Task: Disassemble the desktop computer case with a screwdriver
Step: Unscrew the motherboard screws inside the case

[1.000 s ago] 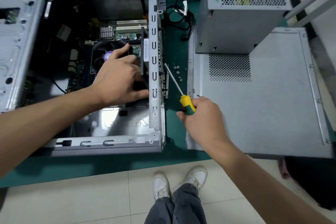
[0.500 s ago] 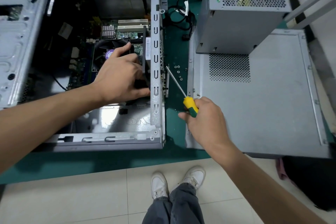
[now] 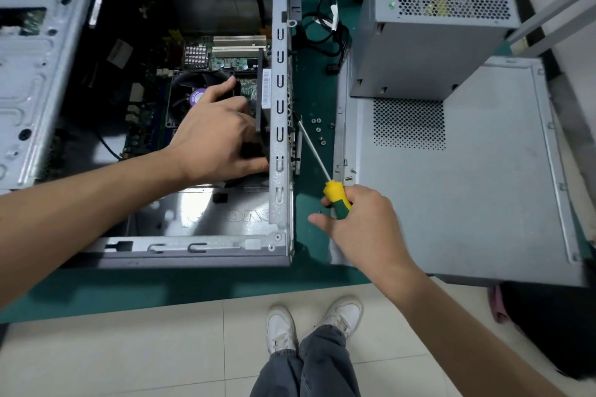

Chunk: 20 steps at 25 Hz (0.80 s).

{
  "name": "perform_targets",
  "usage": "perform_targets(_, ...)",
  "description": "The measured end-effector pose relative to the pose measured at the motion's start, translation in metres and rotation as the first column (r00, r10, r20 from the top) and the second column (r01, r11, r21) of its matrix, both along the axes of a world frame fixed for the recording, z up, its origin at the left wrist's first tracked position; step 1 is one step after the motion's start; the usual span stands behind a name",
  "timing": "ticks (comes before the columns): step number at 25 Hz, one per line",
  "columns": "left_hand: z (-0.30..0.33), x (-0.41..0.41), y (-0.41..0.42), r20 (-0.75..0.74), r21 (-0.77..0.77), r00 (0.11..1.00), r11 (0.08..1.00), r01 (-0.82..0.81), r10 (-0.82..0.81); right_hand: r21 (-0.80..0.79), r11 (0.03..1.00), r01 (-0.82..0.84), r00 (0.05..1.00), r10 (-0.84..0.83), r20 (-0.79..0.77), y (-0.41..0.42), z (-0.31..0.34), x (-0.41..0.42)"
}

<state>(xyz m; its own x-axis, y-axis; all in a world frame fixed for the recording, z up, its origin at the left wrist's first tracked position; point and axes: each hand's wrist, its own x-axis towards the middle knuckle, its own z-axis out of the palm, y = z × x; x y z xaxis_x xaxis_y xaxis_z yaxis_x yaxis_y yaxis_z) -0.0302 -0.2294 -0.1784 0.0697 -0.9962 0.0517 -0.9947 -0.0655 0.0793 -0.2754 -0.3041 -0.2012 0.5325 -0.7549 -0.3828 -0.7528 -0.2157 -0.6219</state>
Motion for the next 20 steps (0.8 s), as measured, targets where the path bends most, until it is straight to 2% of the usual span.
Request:
perform_targets(3, 0.001, -0.001, 0.000, -0.012, -0.004, 1.000, 1.000, -0.002, 0.002, -0.081, 0.996, -0.020, 1.000, 0.018, -0.022, 0.004, -0.001, 0.001)
perform_targets(7, 0.002, -0.001, 0.000, -0.023, -0.004, 1.000, 1.000, 0.000, -0.001, -0.090, 0.995, -0.039, 0.999, 0.038, -0.010, 0.004, 0.001, 0.001)
perform_targets(11, 0.003, -0.001, 0.000, -0.007, 0.010, 1.000, 1.000, 0.004, -0.004, -0.069, 0.993, 0.098, 0.989, -0.089, 0.119, -0.007, 0.004, -0.004)
perform_targets(15, 0.004, -0.001, 0.000, -0.011, 0.008, 1.000, 1.000, 0.002, -0.002, -0.074, 0.997, 0.006, 0.995, 0.001, 0.095, -0.008, 0.004, -0.004)
perform_targets(20, 0.002, -0.001, 0.000, -0.003, 0.008, 1.000, 1.000, 0.008, -0.008, -0.020, 0.983, 0.183, 0.969, -0.177, 0.174, -0.019, 0.000, -0.013)
